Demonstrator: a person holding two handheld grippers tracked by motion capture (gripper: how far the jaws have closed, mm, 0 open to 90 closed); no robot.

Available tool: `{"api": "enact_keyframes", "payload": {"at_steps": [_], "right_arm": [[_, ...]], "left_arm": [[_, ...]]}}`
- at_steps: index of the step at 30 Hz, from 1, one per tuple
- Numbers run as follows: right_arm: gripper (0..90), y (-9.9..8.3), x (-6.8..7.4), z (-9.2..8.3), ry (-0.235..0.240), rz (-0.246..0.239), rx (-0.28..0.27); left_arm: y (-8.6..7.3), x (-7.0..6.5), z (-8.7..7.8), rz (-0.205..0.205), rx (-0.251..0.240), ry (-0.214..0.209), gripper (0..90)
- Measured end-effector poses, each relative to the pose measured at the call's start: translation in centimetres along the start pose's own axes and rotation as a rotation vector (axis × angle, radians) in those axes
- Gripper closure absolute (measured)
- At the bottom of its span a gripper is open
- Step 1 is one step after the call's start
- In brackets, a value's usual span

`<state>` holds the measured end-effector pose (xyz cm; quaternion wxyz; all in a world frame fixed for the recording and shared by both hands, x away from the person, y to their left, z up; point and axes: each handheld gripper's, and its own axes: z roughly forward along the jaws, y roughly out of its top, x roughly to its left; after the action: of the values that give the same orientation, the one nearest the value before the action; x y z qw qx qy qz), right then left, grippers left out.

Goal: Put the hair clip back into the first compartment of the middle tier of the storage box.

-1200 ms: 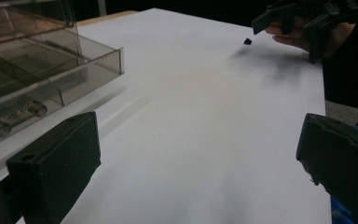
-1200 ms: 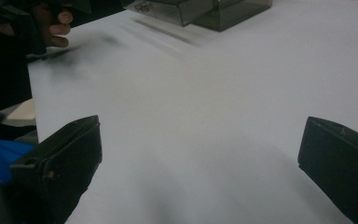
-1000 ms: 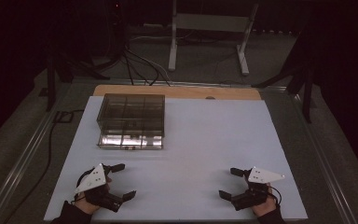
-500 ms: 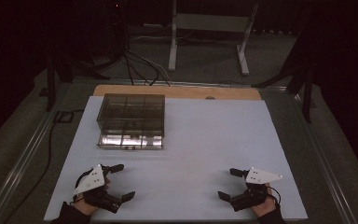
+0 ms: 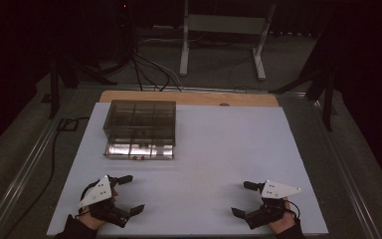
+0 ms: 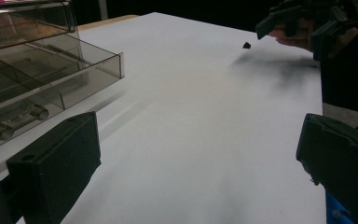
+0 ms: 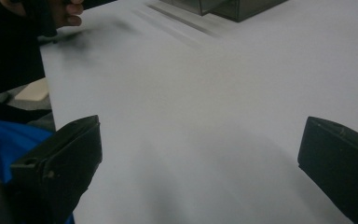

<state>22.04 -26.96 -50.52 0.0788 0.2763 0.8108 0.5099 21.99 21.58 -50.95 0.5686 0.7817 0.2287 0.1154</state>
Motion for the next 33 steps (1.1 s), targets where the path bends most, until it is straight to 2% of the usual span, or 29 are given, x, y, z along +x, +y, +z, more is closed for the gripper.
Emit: {"api": "enact_keyframes", "payload": {"at_steps": [3, 10, 14, 19, 21, 24, 27, 31, 33], "right_arm": [[0.0, 0.3, 0.1, -0.2, 0.016, 0.005, -0.01], [0.0, 1.5, 0.6, -0.7, 0.008, -0.019, -0.049], [0.0, 1.9, 0.6, -1.1, 0.013, -0.01, -0.079], [0.0, 2.4, 0.4, -2.1, -0.032, -0.007, -0.131], [0.0, 2.4, 0.2, -2.3, -0.041, -0.008, -0.135], [0.0, 2.5, -0.2, -2.9, -0.082, 0.004, -0.148], [0.0, 2.5, -0.4, -3.1, -0.095, 0.012, -0.15], [0.0, 2.6, -0.7, -3.5, -0.151, 0.011, -0.159], [0.0, 2.6, -0.8, -3.6, -0.149, 0.015, -0.161]], "left_arm": [[0.0, 0.0, 0.0, 0.001, -0.004, -0.001, 0.7], [0.0, 0.0, -0.1, 0.001, -0.004, -0.003, 0.7], [0.1, 0.0, -0.2, -0.001, -0.009, 0.0, 0.7], [0.0, 0.0, -0.1, -0.001, -0.006, -0.003, 0.7], [0.0, 0.0, -0.1, 0.001, -0.005, -0.002, 0.7], [0.0, 0.0, -0.2, -0.005, -0.01, -0.003, 0.7], [0.0, 0.1, -0.1, -0.002, -0.007, -0.005, 0.7], [0.0, 0.0, -0.1, -0.003, -0.008, -0.005, 0.7], [0.0, 0.1, -0.1, -0.004, -0.006, -0.005, 0.7]]}}
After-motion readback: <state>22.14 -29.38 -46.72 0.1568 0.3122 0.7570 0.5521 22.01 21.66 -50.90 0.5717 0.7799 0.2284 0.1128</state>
